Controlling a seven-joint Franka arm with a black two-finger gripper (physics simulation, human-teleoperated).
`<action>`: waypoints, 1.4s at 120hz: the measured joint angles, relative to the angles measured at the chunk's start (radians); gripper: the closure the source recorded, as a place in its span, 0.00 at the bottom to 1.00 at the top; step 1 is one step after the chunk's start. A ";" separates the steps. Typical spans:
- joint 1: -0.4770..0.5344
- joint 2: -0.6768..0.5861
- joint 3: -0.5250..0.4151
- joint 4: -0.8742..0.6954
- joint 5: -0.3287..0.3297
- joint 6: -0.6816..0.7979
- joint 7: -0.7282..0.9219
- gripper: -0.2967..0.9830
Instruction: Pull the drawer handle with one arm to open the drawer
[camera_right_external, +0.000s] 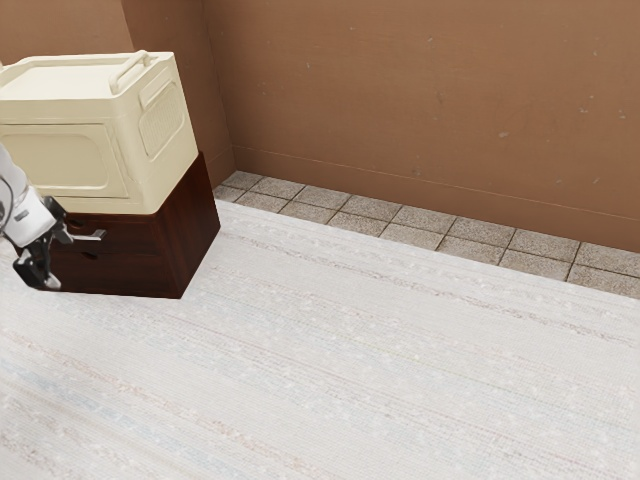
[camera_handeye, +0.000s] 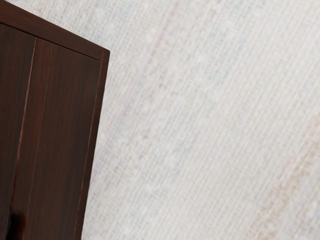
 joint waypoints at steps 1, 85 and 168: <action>0.000 0.002 0.000 0.000 -0.001 0.005 0.002 0.23; 0.038 0.250 0.002 0.147 -0.015 0.141 0.098 0.23; 0.046 0.385 0.015 0.256 -0.028 0.166 0.112 0.23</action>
